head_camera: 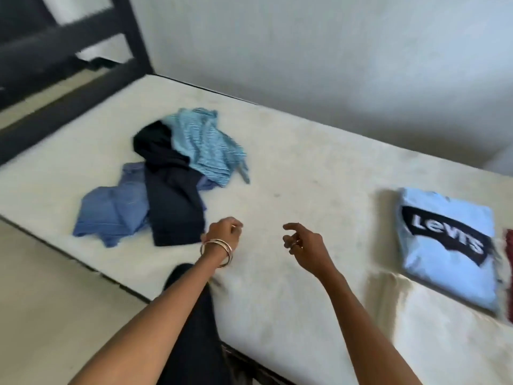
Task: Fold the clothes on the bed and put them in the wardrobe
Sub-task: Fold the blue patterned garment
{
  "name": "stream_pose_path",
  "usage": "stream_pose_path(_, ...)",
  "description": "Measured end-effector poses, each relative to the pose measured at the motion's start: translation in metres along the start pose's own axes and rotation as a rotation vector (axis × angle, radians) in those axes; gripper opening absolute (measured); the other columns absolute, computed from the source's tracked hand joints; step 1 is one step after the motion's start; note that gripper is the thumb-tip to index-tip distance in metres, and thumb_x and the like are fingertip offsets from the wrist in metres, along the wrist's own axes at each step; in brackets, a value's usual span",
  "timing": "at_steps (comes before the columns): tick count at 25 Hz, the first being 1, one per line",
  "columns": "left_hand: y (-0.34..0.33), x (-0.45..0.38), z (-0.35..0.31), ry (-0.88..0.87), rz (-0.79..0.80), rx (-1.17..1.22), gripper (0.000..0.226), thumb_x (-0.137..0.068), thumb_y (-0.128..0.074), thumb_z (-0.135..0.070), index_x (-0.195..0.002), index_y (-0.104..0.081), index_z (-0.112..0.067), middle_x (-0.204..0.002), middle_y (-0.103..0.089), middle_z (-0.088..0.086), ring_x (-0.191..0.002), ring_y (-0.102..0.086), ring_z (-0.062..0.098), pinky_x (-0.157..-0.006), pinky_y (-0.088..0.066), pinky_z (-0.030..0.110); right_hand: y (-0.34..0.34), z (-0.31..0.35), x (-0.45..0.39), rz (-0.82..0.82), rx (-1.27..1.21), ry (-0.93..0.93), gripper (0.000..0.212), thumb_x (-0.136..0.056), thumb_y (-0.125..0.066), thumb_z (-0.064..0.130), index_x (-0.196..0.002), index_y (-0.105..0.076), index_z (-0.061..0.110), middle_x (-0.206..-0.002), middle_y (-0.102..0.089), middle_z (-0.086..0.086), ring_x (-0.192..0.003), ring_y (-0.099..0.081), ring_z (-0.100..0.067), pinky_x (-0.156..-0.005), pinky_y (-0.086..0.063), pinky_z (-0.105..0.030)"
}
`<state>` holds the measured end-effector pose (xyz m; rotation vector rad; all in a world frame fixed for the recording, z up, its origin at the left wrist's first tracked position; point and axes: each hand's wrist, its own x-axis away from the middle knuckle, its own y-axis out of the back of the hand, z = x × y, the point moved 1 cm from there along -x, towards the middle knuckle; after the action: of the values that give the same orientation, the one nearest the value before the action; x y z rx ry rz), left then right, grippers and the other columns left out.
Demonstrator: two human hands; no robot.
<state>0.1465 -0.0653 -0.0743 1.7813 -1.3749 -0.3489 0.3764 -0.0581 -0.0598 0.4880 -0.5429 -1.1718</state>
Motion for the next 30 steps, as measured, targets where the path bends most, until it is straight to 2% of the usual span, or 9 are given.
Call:
stream_pose_path(4,0.079,-0.059,0.11,0.377,-0.337,0.055,0.026,-0.086,-0.062,-0.018,-0.112,-0.066,-0.016,-0.118,-0.062,0.016,-0.11,-0.058,0.037,-0.093,-0.047,0.044,-0.067,0.053,-0.06,0.066,-0.135,0.039,0.037,-0.088,-0.048,-0.007,-0.115,-0.062,0.014,-0.08,-0.069,-0.003,-0.072,-0.068,-0.012,-0.074,-0.059,-0.038)
stream_pose_path(8,0.093,-0.098,0.176,0.552,-0.255,0.204,0.068,-0.074,-0.078,-0.039,-0.126,-0.051,-0.006,-0.128,-0.055,0.019,-0.114,-0.054,0.04,-0.099,-0.045,0.049,-0.116,0.074,-0.095,0.114,-0.228,0.002,0.02,-0.097,-0.055,0.007,-0.113,-0.062,0.016,-0.08,-0.069,-0.007,-0.067,-0.065,-0.005,-0.068,-0.056,-0.024)
stream_pose_path(11,0.09,-0.107,0.173,0.555,-0.263,0.313,0.078,-0.069,-0.084,-0.033,-0.128,-0.043,-0.004,-0.128,-0.05,0.018,-0.112,-0.054,0.041,-0.098,-0.045,0.047,-0.139,0.076,-0.105,0.147,-0.251,-0.034,0.015,-0.098,-0.057,0.017,-0.112,-0.062,0.02,-0.077,-0.07,-0.004,-0.064,-0.064,-0.002,-0.065,-0.053,-0.017)
stream_pose_path(15,0.088,-0.095,0.143,0.586,-0.276,0.493,0.072,-0.075,-0.076,-0.005,-0.134,-0.035,-0.002,-0.123,-0.053,0.018,-0.107,-0.056,0.037,-0.094,-0.045,0.038,-0.146,0.072,-0.102,0.155,-0.274,-0.102,0.02,-0.098,-0.057,0.022,-0.115,-0.064,0.014,-0.081,-0.072,-0.006,-0.066,-0.065,-0.008,-0.062,-0.051,-0.016)
stream_pose_path(17,0.091,-0.08,0.114,0.575,-0.29,0.735,0.047,-0.077,-0.067,0.002,-0.12,-0.048,-0.001,-0.109,-0.058,0.012,-0.085,-0.058,0.028,-0.076,-0.048,0.031,-0.14,0.077,-0.102,0.132,-0.292,-0.141,0.025,-0.097,-0.059,0.029,-0.116,-0.064,0.014,-0.083,-0.073,-0.005,-0.069,-0.066,-0.009,-0.059,-0.047,-0.014)
stream_pose_path(20,0.1,-0.053,0.06,0.504,-0.224,1.091,0.013,-0.081,-0.055,0.007,-0.089,-0.062,-0.002,-0.083,-0.064,0.01,-0.065,-0.057,0.02,-0.055,-0.047,0.023,-0.122,0.096,-0.099,0.145,-0.474,-0.283,0.049,-0.086,-0.062,0.06,-0.117,-0.063,0.022,-0.097,-0.073,-0.001,-0.086,-0.069,-0.015,-0.074,-0.053,-0.027)
stream_pose_path(24,0.092,-0.013,0.018,0.236,0.19,1.083,0.018,-0.084,-0.055,0.011,-0.082,-0.063,-0.006,-0.074,-0.064,0.008,-0.07,-0.06,0.023,-0.06,-0.051,0.027,-0.09,0.138,-0.104,0.283,-0.739,-0.316,0.048,-0.085,-0.059,0.066,-0.11,-0.067,0.026,-0.109,-0.072,-0.002,-0.1,-0.069,-0.023,-0.089,-0.053,-0.04)
stream_pose_path(28,0.083,0.015,0.036,0.005,0.847,0.72,0.014,-0.088,-0.067,-0.017,-0.1,-0.067,-0.01,-0.095,-0.068,0.01,-0.081,-0.065,0.022,-0.07,-0.053,0.031,-0.056,0.166,-0.092,0.356,-0.582,-0.156,0.021,-0.078,-0.072,0.001,-0.099,-0.072,0.0,-0.09,-0.074,-0.015,-0.086,-0.069,-0.033,-0.074,-0.057,-0.036)
stream_pose_path(30,0.086,0.013,0.052,0.125,0.862,0.812,0.021,-0.092,-0.061,-0.026,-0.105,-0.069,-0.011,-0.108,-0.068,0.014,-0.094,-0.065,0.028,-0.074,-0.052,0.033,-0.028,0.17,-0.075,0.453,-0.671,-0.043,0.025,-0.068,-0.067,-0.003,-0.093,-0.072,-0.005,-0.08,-0.071,-0.017,-0.071,-0.068,-0.032,-0.063,-0.059,-0.038)
